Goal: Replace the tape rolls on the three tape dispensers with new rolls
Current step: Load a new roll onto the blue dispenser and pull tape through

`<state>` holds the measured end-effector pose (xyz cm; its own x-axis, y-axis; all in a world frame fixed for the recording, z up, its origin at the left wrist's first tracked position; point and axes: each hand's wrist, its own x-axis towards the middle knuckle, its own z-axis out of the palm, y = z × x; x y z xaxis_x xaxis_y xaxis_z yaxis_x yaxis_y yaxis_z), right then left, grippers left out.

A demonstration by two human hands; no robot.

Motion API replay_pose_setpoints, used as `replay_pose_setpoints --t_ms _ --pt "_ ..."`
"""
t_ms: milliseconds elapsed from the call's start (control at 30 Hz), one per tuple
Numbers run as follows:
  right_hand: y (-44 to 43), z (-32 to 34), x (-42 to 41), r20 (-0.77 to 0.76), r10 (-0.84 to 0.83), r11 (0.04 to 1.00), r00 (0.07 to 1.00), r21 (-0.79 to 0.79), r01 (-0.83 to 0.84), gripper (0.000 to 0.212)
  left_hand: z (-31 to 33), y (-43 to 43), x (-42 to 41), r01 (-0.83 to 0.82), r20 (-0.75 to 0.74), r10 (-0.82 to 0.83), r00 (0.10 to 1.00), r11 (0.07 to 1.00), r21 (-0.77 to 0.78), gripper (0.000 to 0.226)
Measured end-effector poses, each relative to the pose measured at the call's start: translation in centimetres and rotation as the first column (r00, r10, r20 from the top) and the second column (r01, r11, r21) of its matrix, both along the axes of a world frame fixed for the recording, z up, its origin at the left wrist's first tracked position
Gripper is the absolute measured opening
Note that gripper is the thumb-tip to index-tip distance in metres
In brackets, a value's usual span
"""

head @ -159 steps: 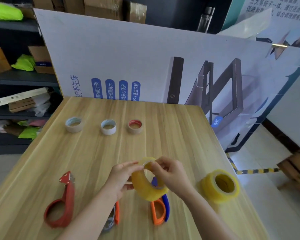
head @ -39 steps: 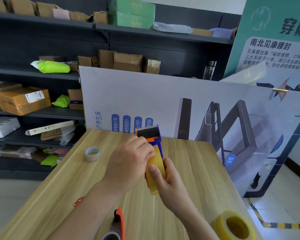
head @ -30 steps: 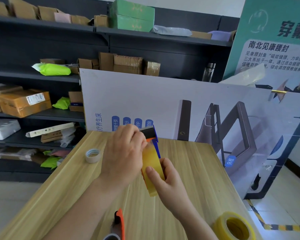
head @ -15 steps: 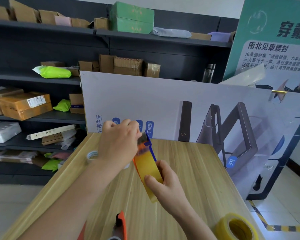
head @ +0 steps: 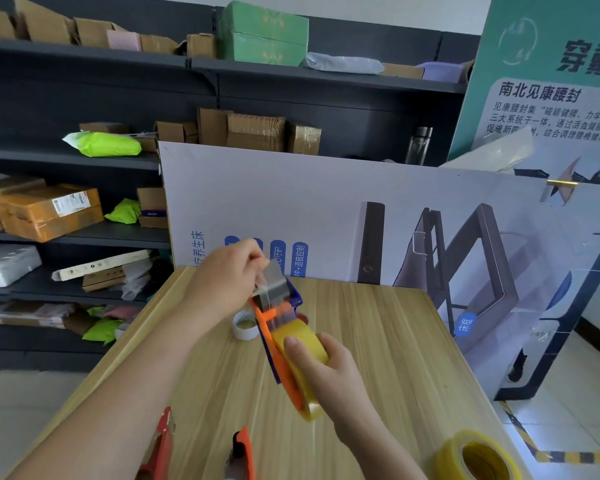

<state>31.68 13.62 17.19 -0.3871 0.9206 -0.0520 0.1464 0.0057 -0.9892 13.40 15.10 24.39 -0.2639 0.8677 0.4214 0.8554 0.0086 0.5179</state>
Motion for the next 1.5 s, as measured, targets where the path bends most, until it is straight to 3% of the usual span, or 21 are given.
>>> replay_pose_setpoints --t_ms 167,300,433,633,800,967,1100,1200,1367,1500 --pt "0.5 0.3 -0.5 0.081 0.093 0.995 0.992 -0.036 -0.091 0.043 0.8 0.5 -1.5 -0.015 0.153 0.019 0.988 1.000 -0.026 0.018" --pt "0.8 0.2 -1.1 0.084 0.013 0.994 0.996 -0.109 -0.004 0.051 0.6 0.8 -1.2 0.067 0.109 -0.065 0.992 0.998 -0.009 0.019" --pt "1.0 0.6 -1.3 0.032 0.009 0.994 0.999 -0.108 -0.005 0.040 0.5 1.4 -2.9 -0.011 0.079 0.003 0.997 0.994 0.108 0.016" --pt "1.3 0.2 -1.3 0.031 0.102 0.987 0.994 -0.131 -0.097 0.067 -0.4 2.1 -4.4 -0.019 0.021 0.015 1.000 0.986 0.165 0.013" --pt "1.4 -0.4 -1.3 0.041 0.140 0.983 0.989 -0.128 -0.134 0.067 -0.7 3.0 -5.6 -0.054 0.079 0.043 0.996 0.989 0.139 0.014" --pt "1.7 -0.8 -1.5 -0.001 0.104 0.975 0.995 -0.199 -0.102 0.047 -0.3 3.6 -5.7 -0.067 0.047 0.060 0.997 0.983 0.170 0.017" --pt "2.1 -0.1 -1.5 0.033 0.150 0.974 0.988 -0.178 -0.142 0.061 -0.3 4.1 -7.0 -0.188 0.090 0.174 0.981 0.966 0.179 0.017" --pt "2.0 0.0 -1.6 0.060 0.140 0.975 0.988 -0.181 -0.127 0.067 0.2 4.4 -6.9 -0.173 0.062 0.164 0.985 0.968 0.184 0.017" --pt "1.6 -0.1 -1.7 0.019 0.092 0.979 0.996 -0.186 -0.087 0.043 0.5 5.2 -6.7 -0.192 0.026 0.190 0.981 0.965 0.179 0.018" --pt "1.7 0.0 -1.8 0.039 0.126 0.981 0.991 -0.152 -0.118 0.057 0.9 5.6 -8.4 -0.287 0.111 0.272 0.956 0.945 0.159 0.020"
